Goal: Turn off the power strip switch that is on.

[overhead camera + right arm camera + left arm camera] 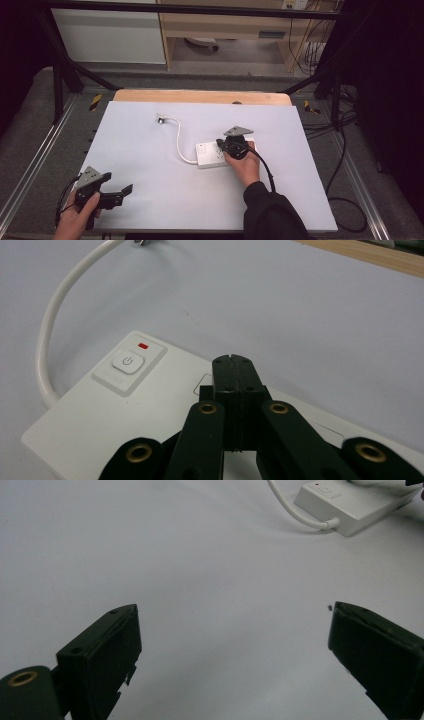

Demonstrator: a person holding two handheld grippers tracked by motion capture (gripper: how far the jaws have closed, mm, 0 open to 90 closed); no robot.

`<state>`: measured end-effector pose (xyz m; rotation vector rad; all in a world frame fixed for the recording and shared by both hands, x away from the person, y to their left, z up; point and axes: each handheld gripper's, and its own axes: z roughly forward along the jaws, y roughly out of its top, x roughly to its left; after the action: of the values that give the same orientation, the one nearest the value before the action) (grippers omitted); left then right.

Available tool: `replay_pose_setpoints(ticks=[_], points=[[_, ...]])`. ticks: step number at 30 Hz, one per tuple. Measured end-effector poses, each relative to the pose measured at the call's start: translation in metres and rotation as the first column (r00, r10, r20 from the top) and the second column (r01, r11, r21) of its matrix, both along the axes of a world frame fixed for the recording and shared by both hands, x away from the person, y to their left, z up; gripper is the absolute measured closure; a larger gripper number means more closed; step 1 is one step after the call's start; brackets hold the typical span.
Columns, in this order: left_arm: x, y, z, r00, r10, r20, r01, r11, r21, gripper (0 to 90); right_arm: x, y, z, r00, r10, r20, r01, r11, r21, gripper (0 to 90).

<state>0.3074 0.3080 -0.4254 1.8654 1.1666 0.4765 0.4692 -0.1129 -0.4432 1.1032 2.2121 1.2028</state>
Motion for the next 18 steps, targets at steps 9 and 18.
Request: replay_pose_setpoints(ticks=[9,18], points=[[0.0000,0.0000,-0.0001,1.0000,0.000,0.000,0.000,1.0000,0.000,7.0,-0.0007,-0.0003,-0.0009,1.0000,-0.001,0.008,0.001,1.0000,0.003,90.0],[0.0001,-0.0003,-0.0001,1.0000,-0.001,-0.001,0.001,1.0000,0.003,7.1,-0.0006,-0.0002,-0.0011,0.9999,-0.008,0.009,0.008,0.9999,0.008,90.0]])
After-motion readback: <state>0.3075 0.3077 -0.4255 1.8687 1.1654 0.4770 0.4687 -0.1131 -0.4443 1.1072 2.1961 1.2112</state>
